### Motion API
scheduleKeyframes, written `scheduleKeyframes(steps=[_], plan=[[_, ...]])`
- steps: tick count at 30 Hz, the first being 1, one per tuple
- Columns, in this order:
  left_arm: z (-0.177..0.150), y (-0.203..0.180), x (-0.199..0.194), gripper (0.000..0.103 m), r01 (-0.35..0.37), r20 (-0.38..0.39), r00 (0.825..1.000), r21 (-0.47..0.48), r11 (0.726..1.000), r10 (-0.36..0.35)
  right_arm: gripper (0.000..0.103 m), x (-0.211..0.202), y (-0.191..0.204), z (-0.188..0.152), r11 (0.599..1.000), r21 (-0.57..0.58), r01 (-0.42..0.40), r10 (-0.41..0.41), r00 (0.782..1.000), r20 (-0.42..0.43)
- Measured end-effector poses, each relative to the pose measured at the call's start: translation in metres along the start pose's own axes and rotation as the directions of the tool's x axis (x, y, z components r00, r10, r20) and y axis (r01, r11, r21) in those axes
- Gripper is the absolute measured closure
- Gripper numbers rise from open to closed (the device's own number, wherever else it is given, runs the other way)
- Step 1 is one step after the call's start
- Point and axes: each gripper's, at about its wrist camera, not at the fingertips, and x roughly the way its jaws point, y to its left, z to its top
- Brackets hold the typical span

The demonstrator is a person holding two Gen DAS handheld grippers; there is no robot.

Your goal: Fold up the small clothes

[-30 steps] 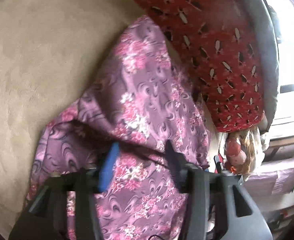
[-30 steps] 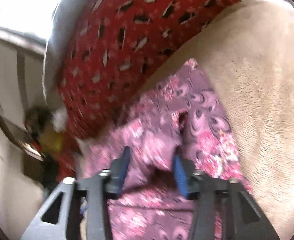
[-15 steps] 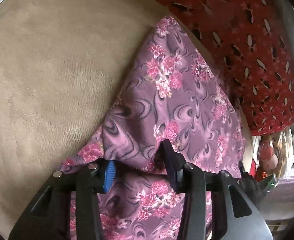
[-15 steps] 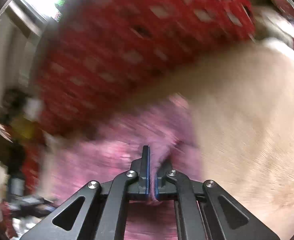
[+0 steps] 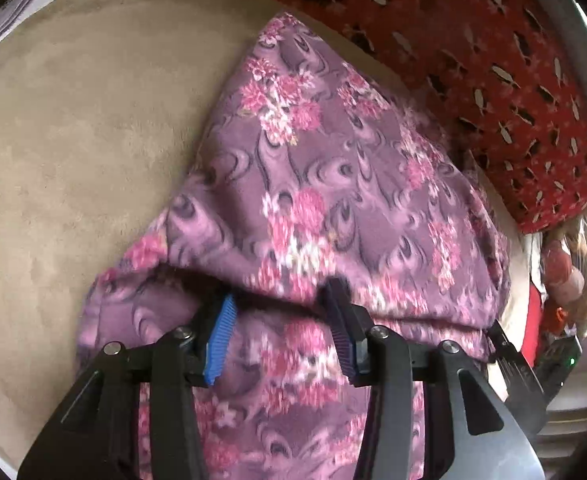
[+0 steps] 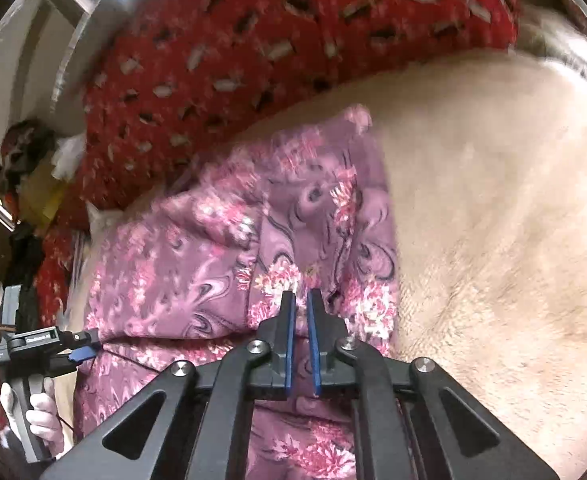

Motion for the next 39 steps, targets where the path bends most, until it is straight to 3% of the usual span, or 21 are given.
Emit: scheduleKeyframes(steps=[8,16,20,23,24,26,28,31,33,36,39], plan=[[-0.064,0.011,-0.022,0.060,-0.026,-0.046,0.998,0.088,0.996,0.030,0.092,-0.028,0.001,-0.045,0.994,-0.096,0.061,-0.074,0.987,-0.140],[-0.122,0.042,-0.053,0.060,-0.008,-0.100,0.995,0.116,0.993,0.020,0.091,-0.086,-0.017,-0.120,0.996,-0.078,0.051,-0.065,0.982,-0.176],[-0.144,0.078,-0.077,0.060,0.019,-0.106,0.994,0.088,0.996,-0.010,0.080,-0.118,-0.029,-0.152,0.998,-0.051,0.039,-0.047,0.982,-0.183],[-0.154,0.117,-0.095,0.060,0.031,-0.086,0.996,0.030,0.999,-0.028,0.074,-0.144,-0.040,-0.175,1.000,-0.025,0.017,-0.021,0.986,-0.165],[-0.157,0.131,-0.099,0.060,0.038,-0.080,0.996,0.007,0.999,-0.037,0.063,-0.151,-0.044,-0.182,1.000,-0.019,0.010,-0.013,0.986,-0.164],[-0.164,0.151,-0.102,0.059,0.033,-0.087,0.996,-0.020,0.999,-0.034,0.054,-0.156,-0.050,-0.195,1.000,0.005,-0.019,0.020,0.987,-0.157],[-0.173,0.169,-0.099,0.058,0.023,-0.108,0.994,-0.043,0.999,-0.027,0.054,-0.160,-0.061,-0.209,0.996,0.050,-0.079,0.086,0.982,-0.170],[-0.187,0.187,-0.090,0.057,0.077,-0.169,0.981,-0.092,0.993,-0.091,0.054,-0.163,-0.074,-0.227,0.984,0.116,-0.136,0.154,0.973,-0.169],[-0.199,0.193,-0.078,0.050,0.141,-0.218,0.962,-0.133,0.981,-0.168,0.054,-0.162,-0.080,-0.238,0.968,0.170,-0.184,0.212,0.963,-0.165],[-0.216,0.191,-0.067,0.040,0.177,-0.283,0.937,-0.126,0.976,-0.206,0.053,-0.157,-0.082,-0.249,0.947,0.219,-0.234,0.274,0.946,-0.174],[-0.222,0.178,-0.071,0.037,0.147,-0.273,0.949,-0.053,0.988,-0.156,0.053,-0.156,-0.078,-0.256,0.933,0.229,-0.277,0.320,0.931,-0.177]])
